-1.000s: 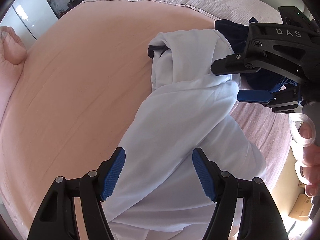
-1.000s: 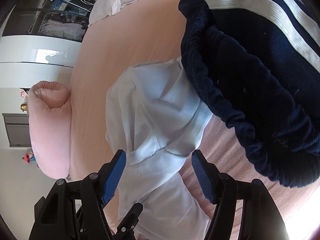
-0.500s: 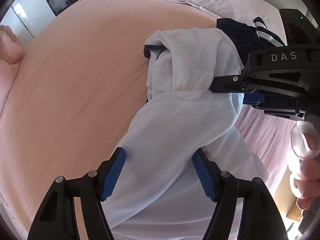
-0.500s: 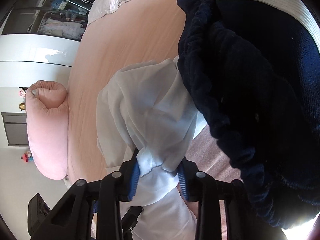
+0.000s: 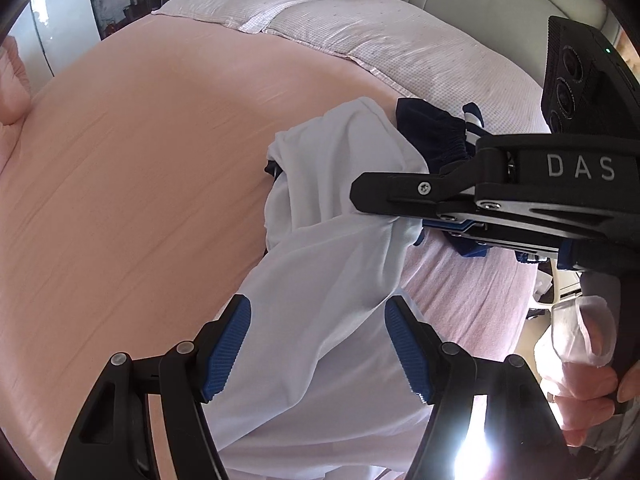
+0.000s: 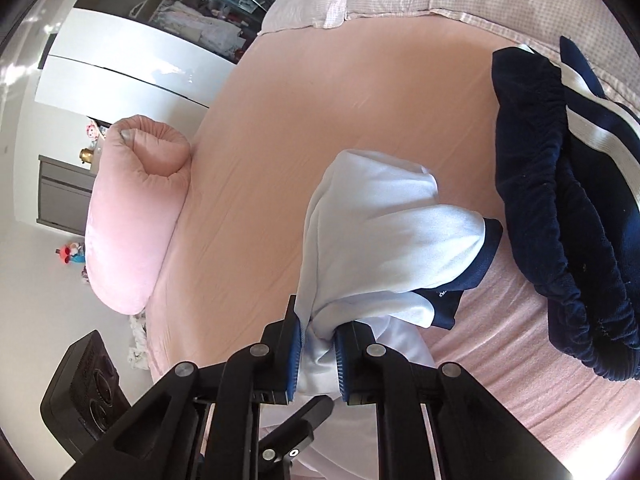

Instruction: Fold clothes

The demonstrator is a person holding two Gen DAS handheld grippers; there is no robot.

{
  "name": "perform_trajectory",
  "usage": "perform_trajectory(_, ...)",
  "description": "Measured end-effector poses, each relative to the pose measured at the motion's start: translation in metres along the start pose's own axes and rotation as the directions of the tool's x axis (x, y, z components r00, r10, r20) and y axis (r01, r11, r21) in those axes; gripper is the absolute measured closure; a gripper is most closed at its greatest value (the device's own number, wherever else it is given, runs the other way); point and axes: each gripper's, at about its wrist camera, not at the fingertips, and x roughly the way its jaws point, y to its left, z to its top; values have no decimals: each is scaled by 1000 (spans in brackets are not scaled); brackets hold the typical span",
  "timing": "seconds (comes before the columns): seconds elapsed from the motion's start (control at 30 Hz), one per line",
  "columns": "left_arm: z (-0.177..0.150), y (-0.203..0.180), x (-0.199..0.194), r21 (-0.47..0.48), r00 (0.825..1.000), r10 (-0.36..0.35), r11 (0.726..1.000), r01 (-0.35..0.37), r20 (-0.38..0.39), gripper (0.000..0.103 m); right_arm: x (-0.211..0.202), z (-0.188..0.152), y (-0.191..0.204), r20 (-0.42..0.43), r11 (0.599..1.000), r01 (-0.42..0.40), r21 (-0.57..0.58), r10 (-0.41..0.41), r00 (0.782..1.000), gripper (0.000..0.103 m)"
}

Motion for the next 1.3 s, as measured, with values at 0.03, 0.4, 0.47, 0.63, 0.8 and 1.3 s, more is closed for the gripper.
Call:
perform_trajectory(0.03,0,6,-3,-13,1000,-24,1000,24,4,35,0,1,4,-3,1000,-9,-6,9,1000,90)
perform_trajectory(0.4,16,11,16,-99,990,-128,986,135,65,35,-17,-3,12,-27,998,-54,-21,53,998,90)
perform_trajectory(0.47,17,18,21,-141,988,-128,980,140,89,37,-19,0,12,-27,998,-54,-20,53,998,90)
perform_trajectory(0.63,17,27,29,-190,990,-115,973,129,84,83,-18,4,16,-38,999,-34,-30,33,999,90)
perform_trajectory(0.8,14,31,32,-227,988,-132,963,147,82,86,-11,5,21,-50,999,-17,-47,15,999,90)
perform_trajectory(1.3,9,51,32,-265,994,-73,960,92,81,86,-39,-11,-25,-49,990,140,35,-138,989,43)
